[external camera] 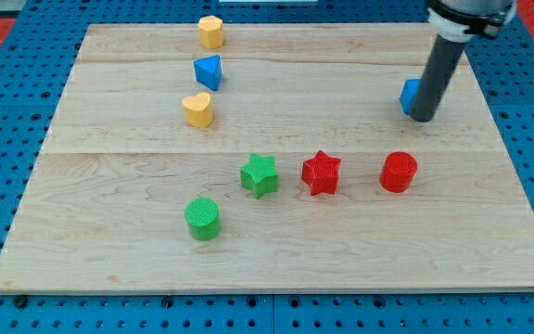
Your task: Push the blue triangle closer to the yellow heart
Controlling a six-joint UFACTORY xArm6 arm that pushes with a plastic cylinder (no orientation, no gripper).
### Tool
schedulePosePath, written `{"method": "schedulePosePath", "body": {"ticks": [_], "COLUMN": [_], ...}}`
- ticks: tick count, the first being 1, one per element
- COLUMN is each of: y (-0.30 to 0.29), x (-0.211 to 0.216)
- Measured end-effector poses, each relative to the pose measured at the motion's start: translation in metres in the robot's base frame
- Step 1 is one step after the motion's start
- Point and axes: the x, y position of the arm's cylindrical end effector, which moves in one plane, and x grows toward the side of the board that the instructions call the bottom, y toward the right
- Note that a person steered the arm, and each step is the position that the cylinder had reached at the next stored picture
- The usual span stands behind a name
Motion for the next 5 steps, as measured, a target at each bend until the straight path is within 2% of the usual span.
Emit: {"method": "schedulePosePath", "body": {"ticks": [1,2,3,4,5], "y": [-0.036,0.019,0.098,0.124,0.042], "x": [0.005,0.020,0.000,-0.042,-0.048]}}
